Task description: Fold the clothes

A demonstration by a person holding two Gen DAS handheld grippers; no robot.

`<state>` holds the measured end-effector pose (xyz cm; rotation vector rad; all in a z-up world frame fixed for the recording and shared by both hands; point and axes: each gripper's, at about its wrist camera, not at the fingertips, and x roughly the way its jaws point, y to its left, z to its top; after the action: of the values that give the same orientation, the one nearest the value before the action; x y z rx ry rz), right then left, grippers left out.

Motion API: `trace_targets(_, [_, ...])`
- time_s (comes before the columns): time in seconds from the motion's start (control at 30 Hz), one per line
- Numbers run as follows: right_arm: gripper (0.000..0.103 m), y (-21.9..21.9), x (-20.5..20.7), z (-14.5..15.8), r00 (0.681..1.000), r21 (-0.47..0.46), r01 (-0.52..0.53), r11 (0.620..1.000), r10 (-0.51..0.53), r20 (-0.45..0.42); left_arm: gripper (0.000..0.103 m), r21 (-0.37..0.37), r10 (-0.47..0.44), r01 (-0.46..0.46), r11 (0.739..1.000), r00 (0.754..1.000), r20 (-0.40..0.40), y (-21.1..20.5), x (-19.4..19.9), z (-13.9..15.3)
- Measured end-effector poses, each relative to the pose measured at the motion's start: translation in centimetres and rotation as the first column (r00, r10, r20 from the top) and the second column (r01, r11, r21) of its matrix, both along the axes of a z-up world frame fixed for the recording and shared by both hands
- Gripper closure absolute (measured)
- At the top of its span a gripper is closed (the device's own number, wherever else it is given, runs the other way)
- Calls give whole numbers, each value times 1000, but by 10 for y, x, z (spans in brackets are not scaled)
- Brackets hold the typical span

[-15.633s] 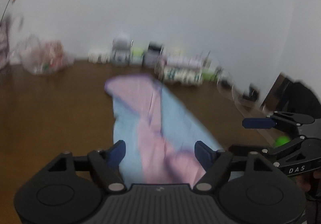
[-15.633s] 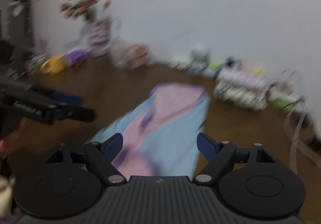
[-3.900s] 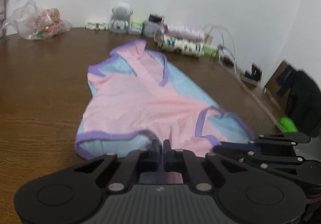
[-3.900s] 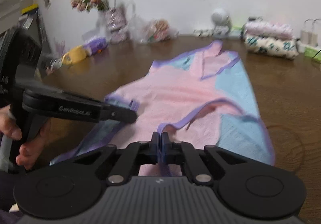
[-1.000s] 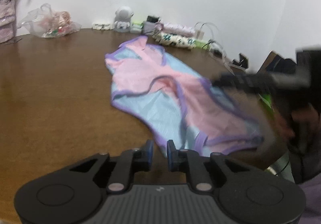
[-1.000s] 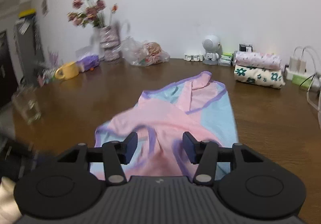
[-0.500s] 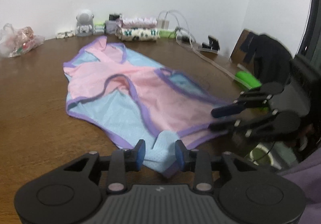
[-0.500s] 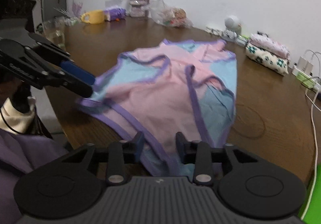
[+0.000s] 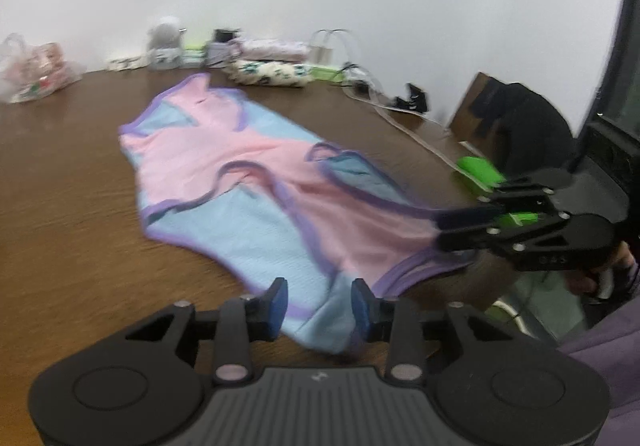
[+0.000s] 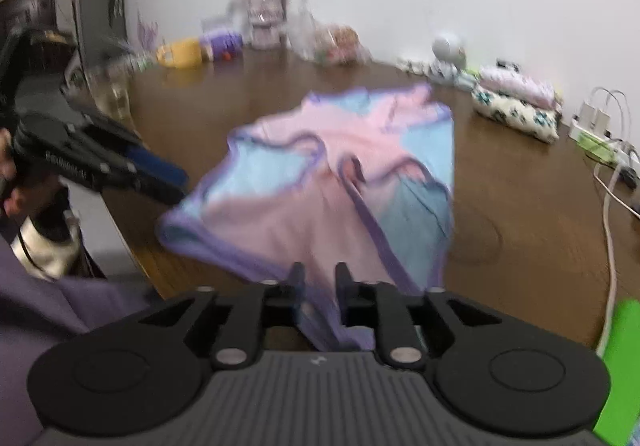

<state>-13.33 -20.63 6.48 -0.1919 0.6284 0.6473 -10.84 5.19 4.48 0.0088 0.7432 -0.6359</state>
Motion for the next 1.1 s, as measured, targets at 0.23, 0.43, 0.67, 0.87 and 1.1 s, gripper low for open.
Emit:
trace_targets(0.23, [79,53,42,-5,1000,66,21,998,-20,-21,77,4,63,-63,998,996,-58,7,24,-13])
trace_targets(0.43, [83,95,72,-26,997,-16,54,998,-54,-52,95,25,152,-151,988,986,-71,16,23,-13])
trace_targets(0.67, [99,68,51,-14,996,217,33,976,-51,77,97,43,260,-257,965,964,-61,34,19,-5])
trace_targets(0.87, [99,42,58,-13,998,384,65,921,-68,-8,58,-105,78,-71,992,995,57,7,19,19])
trace_targets(1.1, [99,20,53,-7,999,563,24,826,-38,13,60,-256,-65,15,966,980,-188,-6,68,-10])
